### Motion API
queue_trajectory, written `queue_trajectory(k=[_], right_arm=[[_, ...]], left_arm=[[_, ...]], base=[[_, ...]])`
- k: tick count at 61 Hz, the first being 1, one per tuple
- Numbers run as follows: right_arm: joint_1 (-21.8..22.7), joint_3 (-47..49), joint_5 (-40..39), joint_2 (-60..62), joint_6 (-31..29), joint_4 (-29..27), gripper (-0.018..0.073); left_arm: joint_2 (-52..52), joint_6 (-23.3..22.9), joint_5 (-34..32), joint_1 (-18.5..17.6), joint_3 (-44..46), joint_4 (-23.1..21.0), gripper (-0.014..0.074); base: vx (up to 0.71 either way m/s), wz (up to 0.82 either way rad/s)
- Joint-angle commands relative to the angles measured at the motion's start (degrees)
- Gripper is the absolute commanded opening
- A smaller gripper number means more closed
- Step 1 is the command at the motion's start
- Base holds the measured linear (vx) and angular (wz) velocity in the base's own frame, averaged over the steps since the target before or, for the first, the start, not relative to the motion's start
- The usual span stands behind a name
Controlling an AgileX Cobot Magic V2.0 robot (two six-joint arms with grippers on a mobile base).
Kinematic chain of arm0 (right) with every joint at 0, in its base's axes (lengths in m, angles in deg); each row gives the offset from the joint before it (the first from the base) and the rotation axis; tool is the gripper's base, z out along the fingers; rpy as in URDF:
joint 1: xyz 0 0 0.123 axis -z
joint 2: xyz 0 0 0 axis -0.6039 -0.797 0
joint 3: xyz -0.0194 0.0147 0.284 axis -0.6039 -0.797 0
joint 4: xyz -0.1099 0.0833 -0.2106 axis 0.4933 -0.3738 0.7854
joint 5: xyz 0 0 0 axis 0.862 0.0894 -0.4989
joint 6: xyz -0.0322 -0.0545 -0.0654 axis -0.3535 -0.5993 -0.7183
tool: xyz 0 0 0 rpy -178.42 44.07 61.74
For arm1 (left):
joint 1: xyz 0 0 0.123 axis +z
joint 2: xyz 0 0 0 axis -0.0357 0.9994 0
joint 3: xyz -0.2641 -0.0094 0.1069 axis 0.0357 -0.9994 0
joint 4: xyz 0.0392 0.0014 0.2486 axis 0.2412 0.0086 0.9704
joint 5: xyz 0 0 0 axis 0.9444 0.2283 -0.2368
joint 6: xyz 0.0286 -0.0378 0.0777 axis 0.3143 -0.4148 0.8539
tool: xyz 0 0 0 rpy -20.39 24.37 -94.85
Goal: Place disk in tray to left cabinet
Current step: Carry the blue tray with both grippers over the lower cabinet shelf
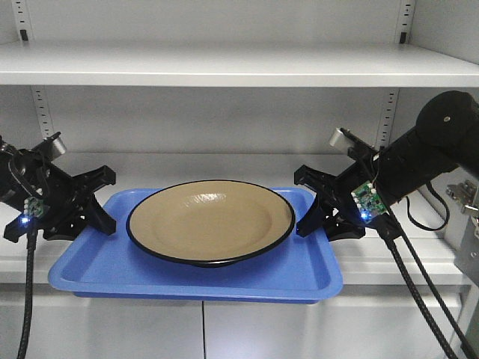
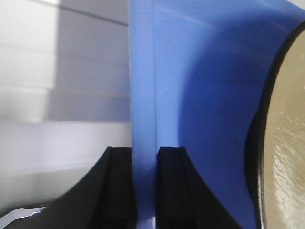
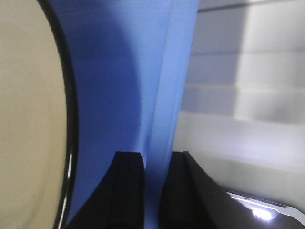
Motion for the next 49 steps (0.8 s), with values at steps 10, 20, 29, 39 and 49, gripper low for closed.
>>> queue_trajectory(k=[10, 20, 29, 39, 49], right_arm=[[-2.1, 2.3, -2.1, 3.7, -1.0, -14.9, 0.0008], [-2.1, 2.3, -2.1, 3.7, -1.0, -14.9, 0.0008], [-2.1, 2.3, -2.2, 3.7, -1.0, -14.9, 0.0008], [-2.1, 2.3, -2.2, 3.7, -1.0, -14.9, 0.0008], [-2.1, 2.3, -2.2, 3.7, -1.0, -14.9, 0.0008]], left_arm=[[-3.6, -0.9, 0.8, -2.5, 2.2, -15.3, 0.0], [-3.6, -0.9, 0.8, -2.5, 2.2, -15.3, 0.0], [-3.6, -0.9, 0.8, -2.5, 2.2, -15.3, 0.0], [-3.6, -0.9, 0.8, -2.5, 2.2, -15.3, 0.0], [-3.6, -0.9, 0.8, -2.5, 2.2, -15.3, 0.0]], base=[[0.15, -0.01], [0.13, -0.01], [0.11, -0.01], [0.07, -0.01], [0.04, -0.01]])
